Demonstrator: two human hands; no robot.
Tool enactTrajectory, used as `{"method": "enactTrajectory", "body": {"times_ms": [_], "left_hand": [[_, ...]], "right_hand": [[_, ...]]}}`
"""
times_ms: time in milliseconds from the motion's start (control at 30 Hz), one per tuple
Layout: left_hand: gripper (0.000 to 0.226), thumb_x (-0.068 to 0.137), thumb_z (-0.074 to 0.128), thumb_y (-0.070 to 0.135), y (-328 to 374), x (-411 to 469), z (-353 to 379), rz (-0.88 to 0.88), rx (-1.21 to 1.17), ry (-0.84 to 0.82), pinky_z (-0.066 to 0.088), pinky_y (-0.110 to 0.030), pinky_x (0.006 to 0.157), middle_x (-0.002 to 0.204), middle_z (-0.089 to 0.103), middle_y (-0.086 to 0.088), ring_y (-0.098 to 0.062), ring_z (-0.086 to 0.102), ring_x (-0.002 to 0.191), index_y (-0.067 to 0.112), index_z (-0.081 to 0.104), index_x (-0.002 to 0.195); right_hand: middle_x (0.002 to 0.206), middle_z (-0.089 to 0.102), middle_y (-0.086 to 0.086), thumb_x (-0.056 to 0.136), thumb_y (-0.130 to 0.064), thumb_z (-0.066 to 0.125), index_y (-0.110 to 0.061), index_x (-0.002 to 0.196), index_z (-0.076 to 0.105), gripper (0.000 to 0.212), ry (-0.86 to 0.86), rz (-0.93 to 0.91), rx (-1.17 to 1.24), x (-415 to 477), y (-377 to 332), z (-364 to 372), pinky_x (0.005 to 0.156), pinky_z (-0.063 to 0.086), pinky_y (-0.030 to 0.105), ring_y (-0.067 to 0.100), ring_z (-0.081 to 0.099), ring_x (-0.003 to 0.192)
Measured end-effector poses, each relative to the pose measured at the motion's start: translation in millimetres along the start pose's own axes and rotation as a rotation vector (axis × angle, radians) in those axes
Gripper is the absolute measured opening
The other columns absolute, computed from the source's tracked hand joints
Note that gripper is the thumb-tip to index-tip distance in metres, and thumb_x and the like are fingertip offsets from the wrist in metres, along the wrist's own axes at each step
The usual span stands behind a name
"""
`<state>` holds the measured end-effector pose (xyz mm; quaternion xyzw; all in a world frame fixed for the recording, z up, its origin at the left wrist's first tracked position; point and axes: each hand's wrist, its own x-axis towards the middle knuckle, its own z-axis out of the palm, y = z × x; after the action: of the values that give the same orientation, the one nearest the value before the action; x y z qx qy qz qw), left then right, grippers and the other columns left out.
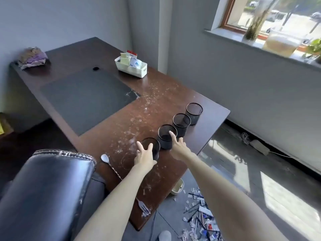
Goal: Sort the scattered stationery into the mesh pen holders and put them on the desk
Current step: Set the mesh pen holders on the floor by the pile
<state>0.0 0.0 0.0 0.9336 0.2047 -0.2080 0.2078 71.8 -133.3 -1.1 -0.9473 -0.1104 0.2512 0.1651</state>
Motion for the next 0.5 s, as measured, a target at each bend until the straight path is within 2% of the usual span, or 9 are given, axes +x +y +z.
{"method": "enactTrajectory", "body": {"times_ms": [100,167,267,400,500], "left_hand": [[0.051,0.088,0.064,0.024,2,5,1,-0.057,-0.050,0.137,0.044,-0.044,0.091,0.153,-0.003,-0.021,-0.040,0.043,0.124,0.019,0.039,0.132],[0.038,0.088,0.064,0.026,2,8,5,-0.093,-0.101,0.182,0.046,-0.041,0.087,0.147,0.016,-0.017,-0.037,0.051,0.114,0.013,0.051,0.121],[0.026,0.090,0.062,0.027,-1,12,9,-0.135,-0.152,0.190,0.047,-0.038,0.080,0.129,0.037,-0.012,-0.036,0.058,0.100,0.006,0.063,0.106],[0.023,0.090,0.061,0.029,1,11,10,-0.133,-0.190,0.280,0.040,-0.032,0.068,0.111,0.044,-0.007,-0.031,0.058,0.089,0.008,0.066,0.098],[0.023,0.090,0.060,0.031,9,5,9,-0.049,-0.141,0.365,0.044,-0.033,0.066,0.105,0.045,-0.006,-0.030,0.056,0.084,0.009,0.064,0.093]], "right_hand": [[0.140,0.025,0.019,0.090,-0.009,0.040,-0.036,0.149,0.003,0.075,-0.017,0.014,-0.012,8,2,5,0.096,0.036,0.048,0.040,0.036,0.123],[0.136,0.030,0.019,0.089,-0.008,0.041,-0.025,0.146,0.018,0.063,-0.002,0.016,0.001,12,5,9,0.094,0.038,0.049,0.039,0.036,0.123],[0.123,0.042,0.017,0.090,-0.008,0.045,-0.009,0.125,0.038,0.035,0.107,0.007,0.027,14,7,9,0.088,0.041,0.046,0.038,0.041,0.116],[0.107,0.049,0.015,0.088,-0.018,0.062,-0.006,0.100,0.044,0.024,0.250,0.007,0.153,6,13,7,0.072,0.040,0.038,0.036,0.052,0.099],[0.102,0.050,0.012,0.087,-0.026,0.064,-0.007,0.096,0.045,0.028,0.352,-0.015,0.134,-9,23,3,0.067,0.039,0.036,0.035,0.054,0.093]]}}
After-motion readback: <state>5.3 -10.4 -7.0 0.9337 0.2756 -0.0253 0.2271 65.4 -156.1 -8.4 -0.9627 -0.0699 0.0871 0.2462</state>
